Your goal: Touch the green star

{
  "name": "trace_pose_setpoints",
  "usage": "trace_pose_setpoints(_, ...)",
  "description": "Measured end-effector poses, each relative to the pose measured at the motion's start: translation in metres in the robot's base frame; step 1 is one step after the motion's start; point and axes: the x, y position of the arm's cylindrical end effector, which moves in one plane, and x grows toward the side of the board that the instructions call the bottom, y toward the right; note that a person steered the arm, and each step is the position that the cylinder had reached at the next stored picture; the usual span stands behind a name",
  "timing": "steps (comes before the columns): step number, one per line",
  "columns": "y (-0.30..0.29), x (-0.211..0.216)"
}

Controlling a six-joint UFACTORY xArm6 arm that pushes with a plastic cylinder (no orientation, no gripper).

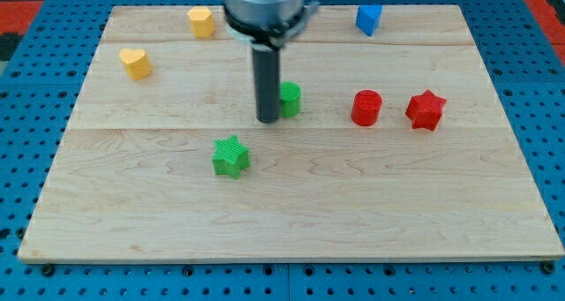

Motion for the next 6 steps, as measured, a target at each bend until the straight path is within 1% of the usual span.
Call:
trace_pose_setpoints(1,-0.025,-0.011)
trace_pose_setpoints(2,-0.037,0.003)
trace_pose_setpoints(3,-0.064,0.021)
trace_pose_setpoints(4,0.012,0.063)
trace_pose_setpoints(5,0.090,0.082)
trace_pose_setpoints(6,0.143,0.091)
